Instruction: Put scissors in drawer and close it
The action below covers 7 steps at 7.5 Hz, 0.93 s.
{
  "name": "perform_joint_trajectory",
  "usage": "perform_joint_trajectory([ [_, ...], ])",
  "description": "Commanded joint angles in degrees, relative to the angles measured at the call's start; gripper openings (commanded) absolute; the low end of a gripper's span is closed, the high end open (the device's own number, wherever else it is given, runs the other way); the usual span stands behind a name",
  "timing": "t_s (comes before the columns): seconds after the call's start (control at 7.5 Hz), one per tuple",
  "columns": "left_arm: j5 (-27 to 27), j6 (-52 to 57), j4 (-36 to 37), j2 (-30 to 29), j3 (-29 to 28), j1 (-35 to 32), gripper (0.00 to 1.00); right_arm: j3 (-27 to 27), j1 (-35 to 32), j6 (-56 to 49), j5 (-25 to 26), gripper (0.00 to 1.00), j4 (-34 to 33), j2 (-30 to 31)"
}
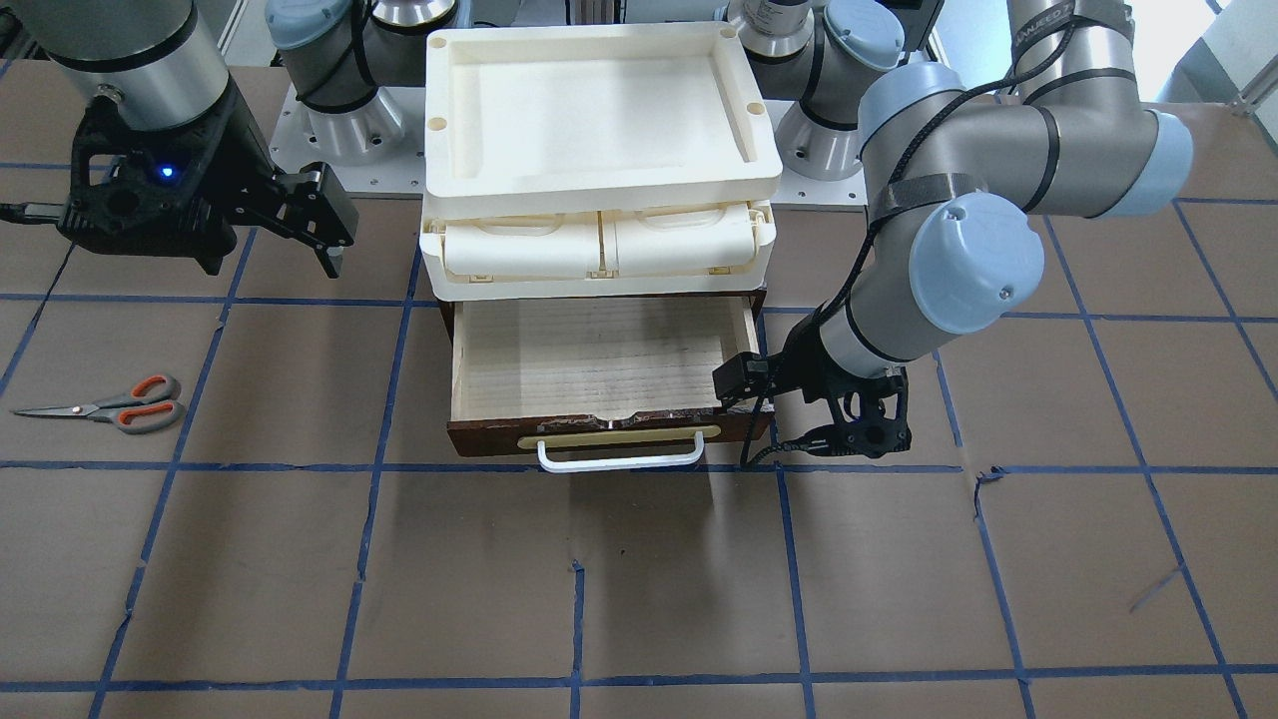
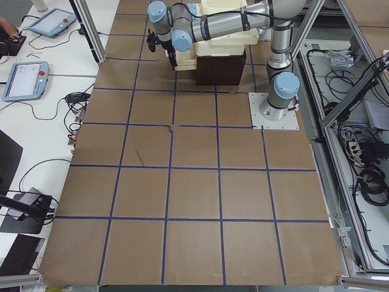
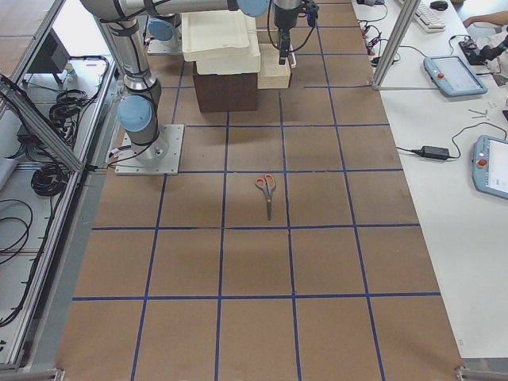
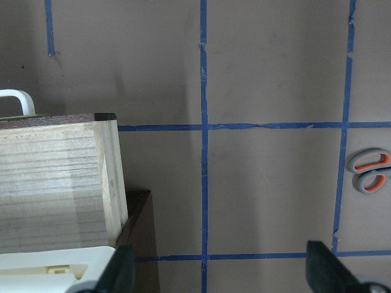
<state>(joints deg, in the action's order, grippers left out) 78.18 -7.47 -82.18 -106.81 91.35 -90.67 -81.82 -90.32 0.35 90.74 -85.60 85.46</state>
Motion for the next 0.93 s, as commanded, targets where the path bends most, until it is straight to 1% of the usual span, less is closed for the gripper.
perform_joint_trajectory([
  [0.0, 0.04, 0.17, 0.09, 0.03, 0.05, -0.2, 1.0, -0.01, 0.06, 0.0, 0.14, 1.0, 0.0, -0.03],
  [0.27, 0.48, 0.26, 0.0, 1.95, -1.52, -0.12, 1.0, -0.1, 0.06, 0.0, 0.14, 1.0, 0.0, 0.06],
  [0.53, 1.35, 0.52, 0.61, 4.15, -1.7, 0.76, 1.0, -0.01, 0.06, -0.44, 0.14, 1.0, -0.09, -0.03],
  [0.67, 5.54, 0.7, 0.79, 4.77, -2.14, 1.28, 1.0, -0.71, 0.76, -3.57, -0.21, 1.0, -0.35, -0.2],
  [0.8, 9.06, 0.7, 1.23, 5.56, -2.67, 1.38, 1.0, -0.89, 1.89, -12.13, -0.38, 1.0, -0.79, -0.99],
])
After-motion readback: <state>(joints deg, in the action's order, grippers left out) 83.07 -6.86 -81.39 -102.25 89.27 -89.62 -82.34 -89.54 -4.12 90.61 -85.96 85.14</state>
